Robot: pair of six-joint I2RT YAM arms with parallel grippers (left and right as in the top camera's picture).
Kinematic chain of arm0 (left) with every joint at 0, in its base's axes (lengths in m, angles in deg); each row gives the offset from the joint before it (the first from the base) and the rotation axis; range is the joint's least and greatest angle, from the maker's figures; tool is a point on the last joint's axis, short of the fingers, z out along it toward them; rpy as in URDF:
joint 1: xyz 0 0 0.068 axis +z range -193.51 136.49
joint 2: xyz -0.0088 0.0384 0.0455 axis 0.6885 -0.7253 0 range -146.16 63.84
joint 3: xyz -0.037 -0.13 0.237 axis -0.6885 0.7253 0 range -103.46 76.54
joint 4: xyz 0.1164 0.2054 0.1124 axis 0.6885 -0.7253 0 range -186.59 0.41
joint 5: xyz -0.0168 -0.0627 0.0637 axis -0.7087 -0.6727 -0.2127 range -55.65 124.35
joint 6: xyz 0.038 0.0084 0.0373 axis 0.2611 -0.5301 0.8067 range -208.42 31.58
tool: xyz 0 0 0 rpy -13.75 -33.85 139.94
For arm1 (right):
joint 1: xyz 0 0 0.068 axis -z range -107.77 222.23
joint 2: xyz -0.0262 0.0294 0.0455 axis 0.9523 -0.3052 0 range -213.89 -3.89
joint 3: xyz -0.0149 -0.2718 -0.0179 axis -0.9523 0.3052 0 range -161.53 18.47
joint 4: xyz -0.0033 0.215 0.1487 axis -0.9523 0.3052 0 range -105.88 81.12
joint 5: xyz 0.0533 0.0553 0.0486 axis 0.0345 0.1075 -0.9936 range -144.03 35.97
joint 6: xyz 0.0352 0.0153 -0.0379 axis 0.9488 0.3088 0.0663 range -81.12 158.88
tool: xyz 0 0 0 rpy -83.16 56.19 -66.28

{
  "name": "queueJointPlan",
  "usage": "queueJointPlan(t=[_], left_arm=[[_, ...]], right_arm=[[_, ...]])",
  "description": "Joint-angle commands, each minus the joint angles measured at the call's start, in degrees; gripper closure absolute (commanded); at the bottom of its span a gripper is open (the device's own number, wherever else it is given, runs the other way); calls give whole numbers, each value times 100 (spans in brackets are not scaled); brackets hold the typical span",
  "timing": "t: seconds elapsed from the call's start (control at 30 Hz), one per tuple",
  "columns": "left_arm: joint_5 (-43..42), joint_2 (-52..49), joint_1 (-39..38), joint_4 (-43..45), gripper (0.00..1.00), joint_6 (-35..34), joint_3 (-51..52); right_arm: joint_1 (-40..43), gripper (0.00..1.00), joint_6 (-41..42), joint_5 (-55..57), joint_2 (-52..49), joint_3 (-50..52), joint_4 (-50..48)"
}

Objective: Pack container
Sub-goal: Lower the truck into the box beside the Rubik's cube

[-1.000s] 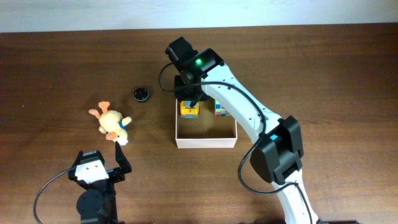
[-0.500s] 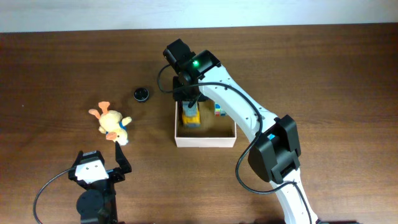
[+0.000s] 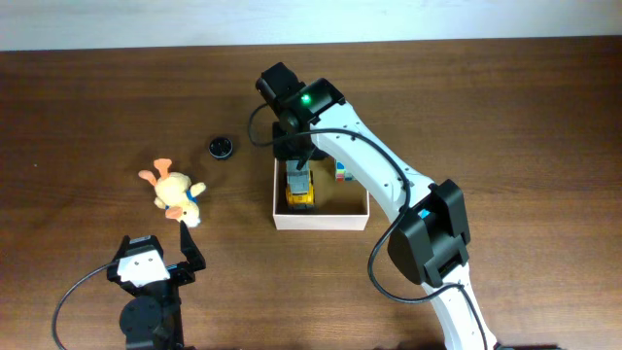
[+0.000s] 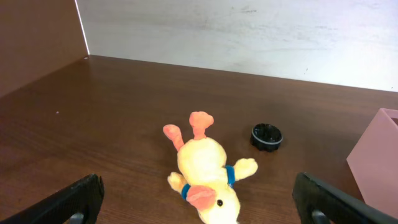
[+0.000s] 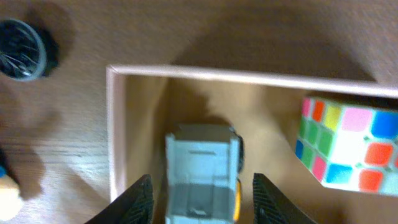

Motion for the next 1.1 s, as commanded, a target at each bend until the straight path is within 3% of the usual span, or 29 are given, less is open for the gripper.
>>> queueJointPlan(t=[0.0, 0.27, 0.37, 0.57, 0.8, 1.07], left_arm=[[-59, 17, -22, 28, 1, 92, 39], [-61, 17, -22, 28, 1, 92, 39], [-61, 17, -22, 28, 1, 92, 39], [-59, 17, -22, 28, 1, 92, 39], [-61, 17, -22, 28, 1, 92, 39], [-61, 17, -22, 28, 1, 92, 39]], right_arm=[[31, 64, -109, 188, 33, -55, 192], [105, 68, -155, 188, 205, -55, 850], [103, 80, -157, 186, 262, -55, 1075], [94, 81, -264, -170, 282, -55, 1272], [-63, 96, -398, -260, 264, -48, 1126], [-240, 96, -404, -334, 173, -44, 1010]])
